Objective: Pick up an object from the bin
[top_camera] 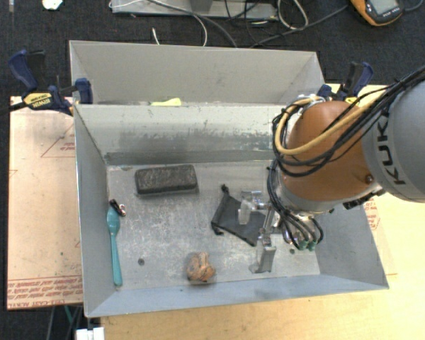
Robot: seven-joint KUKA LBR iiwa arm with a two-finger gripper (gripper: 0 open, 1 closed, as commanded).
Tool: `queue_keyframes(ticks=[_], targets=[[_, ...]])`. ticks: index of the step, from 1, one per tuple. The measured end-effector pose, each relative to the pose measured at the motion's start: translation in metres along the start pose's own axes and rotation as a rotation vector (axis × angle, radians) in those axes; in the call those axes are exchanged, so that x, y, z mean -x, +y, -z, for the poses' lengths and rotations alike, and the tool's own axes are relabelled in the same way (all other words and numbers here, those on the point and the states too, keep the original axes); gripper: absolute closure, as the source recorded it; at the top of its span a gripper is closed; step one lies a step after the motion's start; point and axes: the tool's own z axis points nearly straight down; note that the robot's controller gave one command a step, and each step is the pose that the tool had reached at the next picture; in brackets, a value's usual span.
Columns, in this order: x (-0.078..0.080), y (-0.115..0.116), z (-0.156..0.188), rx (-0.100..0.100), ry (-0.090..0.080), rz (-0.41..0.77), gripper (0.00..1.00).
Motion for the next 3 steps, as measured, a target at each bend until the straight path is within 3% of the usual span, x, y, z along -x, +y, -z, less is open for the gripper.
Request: queue_keyframes(ticks=[1,3], targets=[[0.002,0.000,0.003,0.000,-0.007,-0.002,0.00],[0.076,-0.051,-0.125,0.004,-0.012,-0.241,0.00]])
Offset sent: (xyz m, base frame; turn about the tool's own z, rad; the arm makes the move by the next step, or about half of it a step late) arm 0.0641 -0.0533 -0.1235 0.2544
